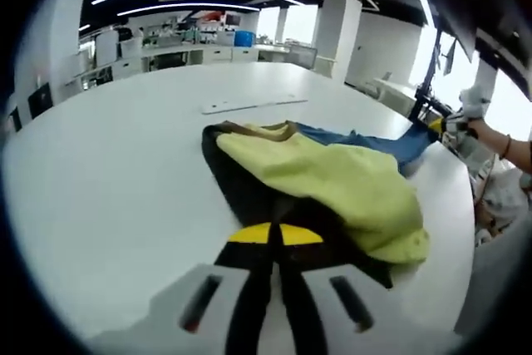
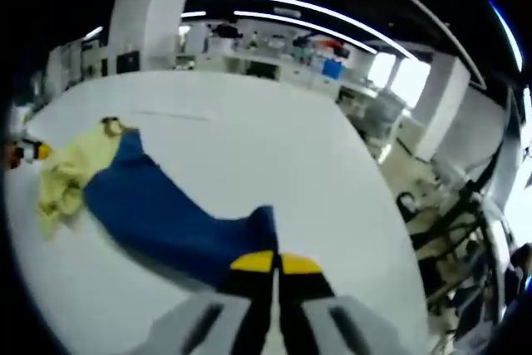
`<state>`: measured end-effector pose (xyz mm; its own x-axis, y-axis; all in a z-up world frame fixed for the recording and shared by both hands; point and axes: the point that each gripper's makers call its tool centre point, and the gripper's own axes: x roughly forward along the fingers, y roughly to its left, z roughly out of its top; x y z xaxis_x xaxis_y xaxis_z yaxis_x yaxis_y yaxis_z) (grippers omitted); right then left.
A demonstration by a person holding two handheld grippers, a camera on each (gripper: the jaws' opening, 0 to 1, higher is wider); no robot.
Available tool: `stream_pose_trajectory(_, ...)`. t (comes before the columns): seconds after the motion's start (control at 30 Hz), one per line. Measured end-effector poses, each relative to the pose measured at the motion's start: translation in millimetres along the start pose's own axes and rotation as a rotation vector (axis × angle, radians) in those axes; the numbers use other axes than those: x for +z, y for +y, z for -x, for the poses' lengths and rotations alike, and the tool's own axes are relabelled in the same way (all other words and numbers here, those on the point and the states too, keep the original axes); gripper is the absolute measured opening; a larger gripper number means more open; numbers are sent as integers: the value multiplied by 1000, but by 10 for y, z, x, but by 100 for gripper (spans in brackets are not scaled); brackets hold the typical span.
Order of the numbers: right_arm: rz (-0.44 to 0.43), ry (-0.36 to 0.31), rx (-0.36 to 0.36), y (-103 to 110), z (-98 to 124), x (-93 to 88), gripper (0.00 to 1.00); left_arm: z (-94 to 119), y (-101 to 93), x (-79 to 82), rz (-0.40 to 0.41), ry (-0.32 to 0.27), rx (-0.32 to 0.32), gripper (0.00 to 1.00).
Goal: Fold the garment on the visible template until the final outline fits inside the template.
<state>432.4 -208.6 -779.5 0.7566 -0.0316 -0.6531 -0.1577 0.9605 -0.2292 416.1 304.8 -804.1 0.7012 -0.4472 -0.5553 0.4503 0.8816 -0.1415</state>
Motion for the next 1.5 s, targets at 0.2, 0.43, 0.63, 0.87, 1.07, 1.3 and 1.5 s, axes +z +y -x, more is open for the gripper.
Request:
stream_pose_trajectory(0.2, 24, 13, -5, -63, -62, -3, 0, 48, 101, -19, -10, 15, 24, 0)
stream_pose_trajectory(0.43, -14, -21, -2, -113, -107, 45, 0, 139, 286, -54, -56, 55, 67, 0)
stream_pose_trajectory(0.63, -59, -25, -11, -184, -108, 6, 0, 177, 404, -79, -82, 72, 93, 0)
stream_pose_trajectory(0.87, -76, -27, 7, -295, -129, -10, 0, 221, 723, -66, -173, 128, 179, 0)
stream_pose_trajectory(1.07, -106, -38, 18, -348, -141, 21, 0, 213, 888, -2, -232, 151, 211, 0)
stream_pose_trajectory(1.3, -195, -50, 7, -453, -169, -4, 0, 209, 1141, -30, -266, 183, 252, 0)
stream_pose_trajectory(1.5, -138, -40, -17, -512, -178, -23, 0, 245, 1262, -38, -282, 202, 289, 0)
